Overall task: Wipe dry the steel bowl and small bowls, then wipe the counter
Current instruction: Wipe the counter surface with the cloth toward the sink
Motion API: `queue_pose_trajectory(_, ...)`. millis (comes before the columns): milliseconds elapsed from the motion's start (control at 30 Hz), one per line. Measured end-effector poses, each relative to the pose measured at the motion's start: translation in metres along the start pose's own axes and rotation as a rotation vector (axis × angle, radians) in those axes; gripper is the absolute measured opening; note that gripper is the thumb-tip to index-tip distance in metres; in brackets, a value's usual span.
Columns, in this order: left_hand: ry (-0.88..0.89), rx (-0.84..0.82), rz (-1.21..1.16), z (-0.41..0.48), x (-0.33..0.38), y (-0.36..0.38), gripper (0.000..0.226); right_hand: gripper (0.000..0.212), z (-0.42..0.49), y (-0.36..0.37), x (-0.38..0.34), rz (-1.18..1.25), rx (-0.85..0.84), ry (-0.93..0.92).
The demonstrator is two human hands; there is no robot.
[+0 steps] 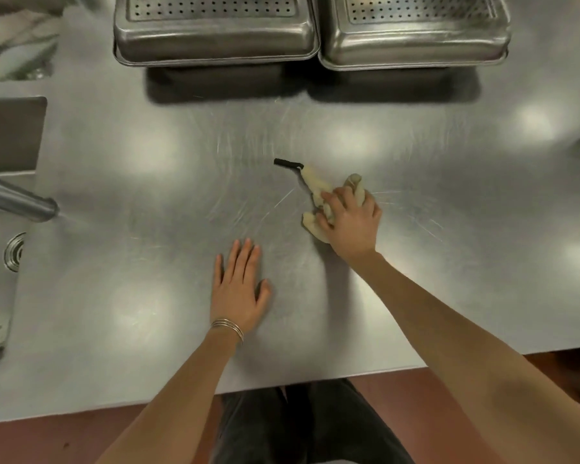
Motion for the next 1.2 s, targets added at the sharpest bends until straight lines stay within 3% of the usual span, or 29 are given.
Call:
queue_pose_trajectory(200,-0.005,0.019,-0.023,-0.003,0.003,-0.012,0.064,0.053,-0.032,0.000,0.004,0.086,-0.303,-0.017)
queue_pose_trajectory(400,0.060,-0.161,0.082,0.009,0.009,-0.026,0.066,0.060,-0.078,-0.028,0.011,0.148,-0.353,-0.005)
queue_pose_trajectory(500,0.155,-0.202,0.129,0.009,0.020,-0.040,0.054,0.056,-0.102,-0.040,0.012,0.154,-0.341,0.051)
queue_pose_trajectory(667,0.331,-0.105,0.109,-0.003,0.057,-0.075,0.047,0.054,-0.149,-0.072,0.022,0.127,-0.195,0.142)
queue_pose_trajectory(900,0.698,0.181,0.023,-0.041,0.143,-0.142,0.065,0.049,-0.232,-0.134,0.062,0.082,0.024,0.346)
queue_pose_trajectory(1200,0.969,0.317,0.025,-0.071,0.247,-0.194,0.059,0.048,-0.312,-0.226,0.095,0.006,0.338,0.478)
Point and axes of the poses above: each hand's wrist, its own z-axis towards the middle knuckle, its own y-axis out of the palm, x = y × z, the point moved 9 cm from there along z, towards the middle knuckle, and after that the axes turned 13 degrees about z, right-handed, at the moved point
